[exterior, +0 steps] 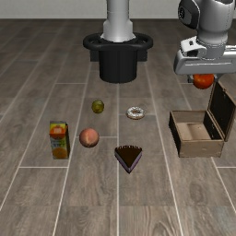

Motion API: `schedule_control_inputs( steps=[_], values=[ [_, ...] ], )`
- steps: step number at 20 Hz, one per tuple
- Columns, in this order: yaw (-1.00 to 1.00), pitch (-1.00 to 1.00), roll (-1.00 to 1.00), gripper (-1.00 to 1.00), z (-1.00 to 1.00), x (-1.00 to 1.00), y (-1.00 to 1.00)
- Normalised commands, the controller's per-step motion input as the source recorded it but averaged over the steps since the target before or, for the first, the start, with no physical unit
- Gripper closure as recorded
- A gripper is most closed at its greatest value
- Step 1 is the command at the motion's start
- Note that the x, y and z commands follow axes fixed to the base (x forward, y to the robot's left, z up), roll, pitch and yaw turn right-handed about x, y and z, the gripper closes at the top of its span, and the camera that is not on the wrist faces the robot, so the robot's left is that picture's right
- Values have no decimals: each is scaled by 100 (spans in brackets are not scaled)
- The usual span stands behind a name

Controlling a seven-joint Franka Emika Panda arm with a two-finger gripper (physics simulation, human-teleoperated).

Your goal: Pick up the tomato and place it in the box

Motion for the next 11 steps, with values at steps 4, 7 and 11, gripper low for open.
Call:
schedule_control_inputs(
  steps=[4,7,11],
  values=[
    [0,0,0,-100,0,0,0],
    [0,0,0,-100,0,0,0],
    [0,0,0,-100,0,0,0]
  ],
)
